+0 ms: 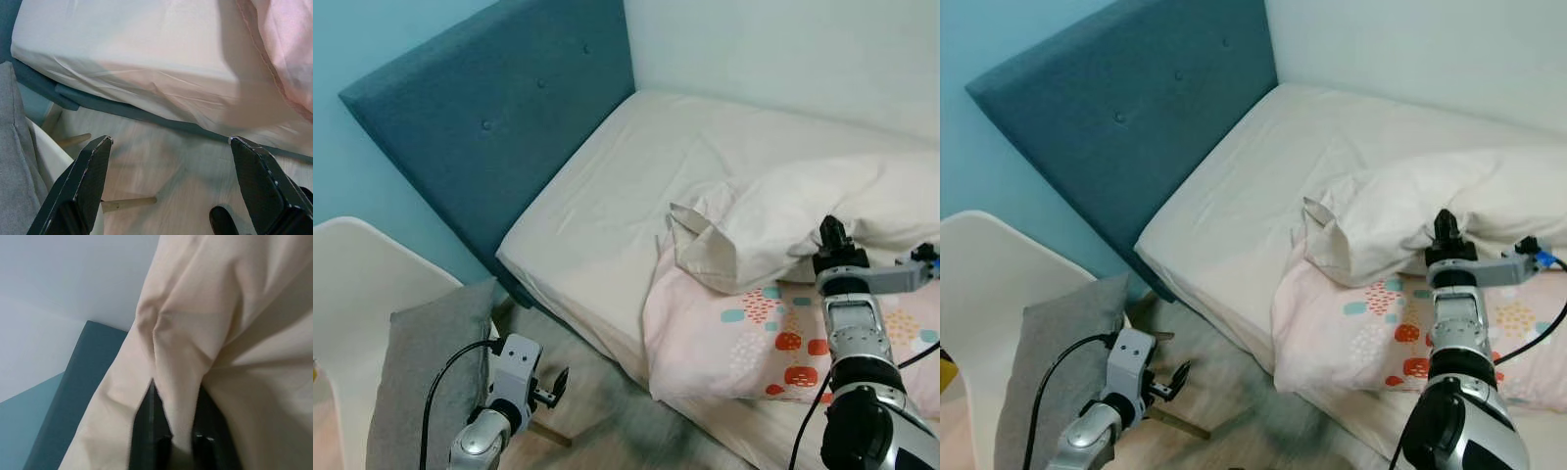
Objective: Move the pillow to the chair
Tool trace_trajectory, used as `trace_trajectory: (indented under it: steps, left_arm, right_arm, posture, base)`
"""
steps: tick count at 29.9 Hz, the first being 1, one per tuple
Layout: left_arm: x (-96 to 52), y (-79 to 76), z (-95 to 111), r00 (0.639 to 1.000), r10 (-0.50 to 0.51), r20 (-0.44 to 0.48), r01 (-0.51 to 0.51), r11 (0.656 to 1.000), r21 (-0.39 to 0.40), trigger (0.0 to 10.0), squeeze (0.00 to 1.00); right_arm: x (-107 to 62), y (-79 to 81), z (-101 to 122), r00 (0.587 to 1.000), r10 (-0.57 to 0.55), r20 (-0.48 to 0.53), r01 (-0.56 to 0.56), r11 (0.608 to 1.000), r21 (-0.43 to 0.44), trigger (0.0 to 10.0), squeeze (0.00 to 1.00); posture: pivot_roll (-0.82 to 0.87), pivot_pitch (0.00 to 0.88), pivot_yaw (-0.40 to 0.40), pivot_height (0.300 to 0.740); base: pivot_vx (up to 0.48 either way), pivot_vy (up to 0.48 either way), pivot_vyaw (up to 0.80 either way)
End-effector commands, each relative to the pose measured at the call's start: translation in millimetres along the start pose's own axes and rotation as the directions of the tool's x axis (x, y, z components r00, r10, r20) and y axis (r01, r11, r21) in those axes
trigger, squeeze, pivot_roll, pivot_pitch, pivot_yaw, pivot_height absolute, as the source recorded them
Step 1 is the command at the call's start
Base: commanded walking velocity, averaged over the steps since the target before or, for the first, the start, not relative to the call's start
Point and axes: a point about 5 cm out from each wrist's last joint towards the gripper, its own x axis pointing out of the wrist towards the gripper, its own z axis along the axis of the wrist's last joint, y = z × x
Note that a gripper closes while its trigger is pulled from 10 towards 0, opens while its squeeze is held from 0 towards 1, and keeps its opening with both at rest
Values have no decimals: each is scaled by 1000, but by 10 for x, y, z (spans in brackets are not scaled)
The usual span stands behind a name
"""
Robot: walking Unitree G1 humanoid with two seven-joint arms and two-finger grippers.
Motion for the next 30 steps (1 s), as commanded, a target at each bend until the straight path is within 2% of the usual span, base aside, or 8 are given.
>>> trace_trajectory:
  steps: [1,10,13,20,21,25,28,30]
  left_arm:
    - [-76,51,-76,1000,15,-25,-15,1000,10,10000,0]
    - [23,-6,-14,999,25,-22,-25,1000,-10,10000,0]
    - [112,-18,67,999,35,-8,-36,999,-24,10000,0]
    - [287,-93,218,999,40,11,-39,997,-65,10000,0]
    - [287,-93,218,999,40,11,-39,997,-65,10000,0]
    - [430,-145,354,998,68,17,-65,986,-153,10000,0]
    - [465,-161,381,997,77,11,-74,982,-176,10000,0]
    - [518,-216,430,997,77,8,-74,979,-192,10000,0]
  right_arm:
    - [12,34,-16,1000,29,-11,-29,1000,-2,0,0]
    - [-50,-144,76,996,-88,3,88,988,-128,0,0]
    - [22,-44,208,998,-44,47,49,990,-133,0,0]
    - [371,827,861,932,312,186,-261,931,-255,0,0]
    - [371,827,861,932,312,186,-261,931,-255,0,0]
    - [416,1658,1267,782,574,242,-459,793,-401,0,0]
    - [386,1852,1336,738,629,247,-497,753,-431,0,0]
    - [276,2230,1355,645,735,211,-585,651,-484,0,0]
  posture:
    - [100,215,203,723]
    - [73,173,184,723]
    - [61,137,176,723]
    - [24,71,162,723]
    - [24,71,162,723]
    - [-8,2,146,723]
    - [-8,2,146,723]
    - [-21,0,128,723]
  base:
    - [0,0,0]
    - [0,0,0]
    - [0,0,0]
    - [0,0,223]
    - [0,0,781]
    - [0,0,777]
    - [0,0,775]
    - [0,0,775]
